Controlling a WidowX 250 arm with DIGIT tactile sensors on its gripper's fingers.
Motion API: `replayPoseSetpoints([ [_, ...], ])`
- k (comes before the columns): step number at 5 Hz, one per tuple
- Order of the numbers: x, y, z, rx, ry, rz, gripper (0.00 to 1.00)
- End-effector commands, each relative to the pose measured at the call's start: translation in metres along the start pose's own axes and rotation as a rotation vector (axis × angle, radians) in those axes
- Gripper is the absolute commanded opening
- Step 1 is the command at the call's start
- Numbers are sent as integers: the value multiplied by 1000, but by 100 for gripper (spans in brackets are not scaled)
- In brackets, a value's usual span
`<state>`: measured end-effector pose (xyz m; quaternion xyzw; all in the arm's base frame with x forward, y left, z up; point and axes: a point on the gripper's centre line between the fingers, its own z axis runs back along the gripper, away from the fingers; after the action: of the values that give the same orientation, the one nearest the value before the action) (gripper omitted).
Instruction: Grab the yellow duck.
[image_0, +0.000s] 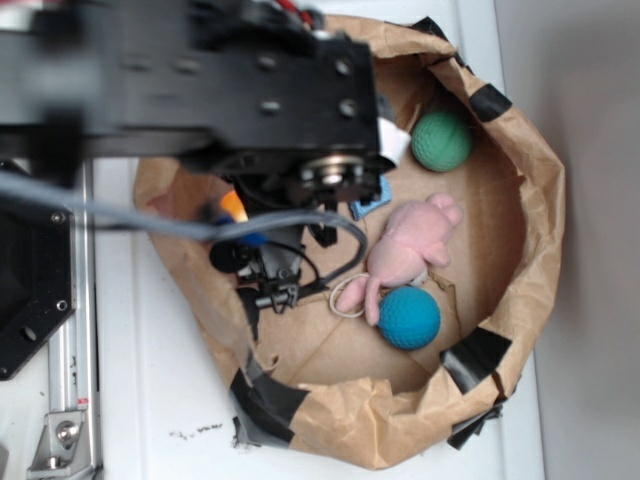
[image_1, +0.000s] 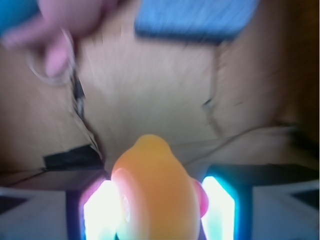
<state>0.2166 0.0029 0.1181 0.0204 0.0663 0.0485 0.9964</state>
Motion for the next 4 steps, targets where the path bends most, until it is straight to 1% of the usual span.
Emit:
replayPoseSetpoints([
  [1,2,0,24,83,-111,18,0],
  [2,14,3,18,41,-125,-14,0],
  [3,24,0,26,-48,-250,-119,0],
  [4,34,-1,28,-8,-244,-70,0],
])
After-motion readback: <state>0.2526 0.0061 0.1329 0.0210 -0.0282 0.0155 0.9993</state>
